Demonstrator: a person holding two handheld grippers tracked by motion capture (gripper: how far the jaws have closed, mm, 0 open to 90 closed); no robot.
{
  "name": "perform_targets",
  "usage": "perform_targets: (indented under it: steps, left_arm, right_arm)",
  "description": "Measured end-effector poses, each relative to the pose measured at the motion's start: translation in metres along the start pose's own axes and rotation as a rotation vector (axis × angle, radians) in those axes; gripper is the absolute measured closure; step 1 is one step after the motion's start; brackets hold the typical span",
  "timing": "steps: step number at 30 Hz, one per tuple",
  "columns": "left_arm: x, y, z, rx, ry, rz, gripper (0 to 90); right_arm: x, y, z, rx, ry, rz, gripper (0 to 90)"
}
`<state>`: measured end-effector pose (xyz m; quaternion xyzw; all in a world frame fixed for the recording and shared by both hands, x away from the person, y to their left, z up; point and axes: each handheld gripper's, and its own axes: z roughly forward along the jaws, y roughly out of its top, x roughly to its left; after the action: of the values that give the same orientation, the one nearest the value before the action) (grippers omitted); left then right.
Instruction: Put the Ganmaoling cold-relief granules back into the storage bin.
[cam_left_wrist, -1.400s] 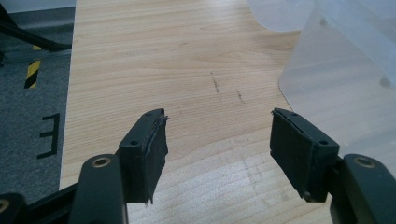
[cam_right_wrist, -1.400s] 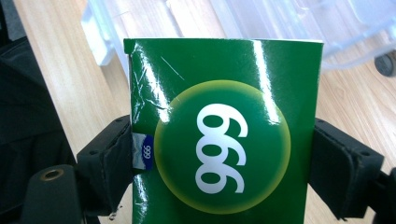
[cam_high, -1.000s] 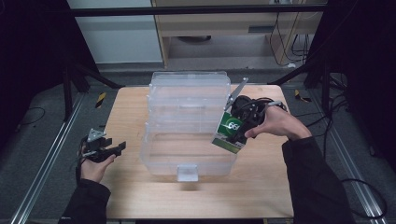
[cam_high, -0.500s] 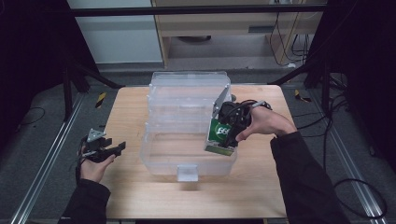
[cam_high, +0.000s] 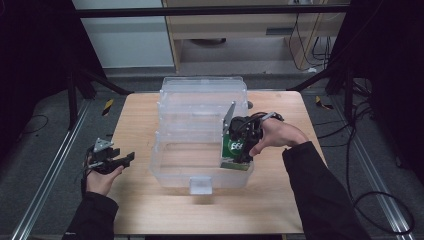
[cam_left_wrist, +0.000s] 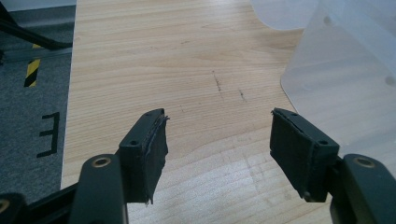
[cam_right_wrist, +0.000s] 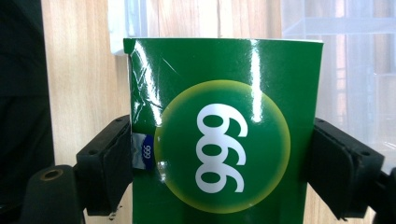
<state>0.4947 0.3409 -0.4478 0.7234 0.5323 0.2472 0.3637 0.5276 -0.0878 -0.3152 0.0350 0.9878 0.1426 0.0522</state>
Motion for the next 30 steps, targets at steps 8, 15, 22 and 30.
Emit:
perform_targets:
  steps: [8, 15, 22, 30]
  left_arm:
    - [0.001, 0.000, -0.001, -0.003, 0.002, -0.003, 35.8]
    - [0.000, 0.000, 0.000, -0.003, 0.000, -0.002, 35.9]
    - [0.001, 0.000, 0.000, 0.002, 0.002, 0.001, 36.0]
    - [0.001, 0.000, 0.000, 0.003, 0.002, 0.001, 36.1]
  right_arm:
    - [0.000, 0.002, 0.009, 0.040, -0.019, -0.014, 17.3]
    - [0.000, 0.002, 0.017, 0.065, -0.019, -0.049, 17.2]
    - [0.001, 0.003, 0.025, 0.094, -0.016, -0.067, 17.3]
    - [0.000, 0.003, 0.033, 0.114, -0.003, -0.075, 17.2]
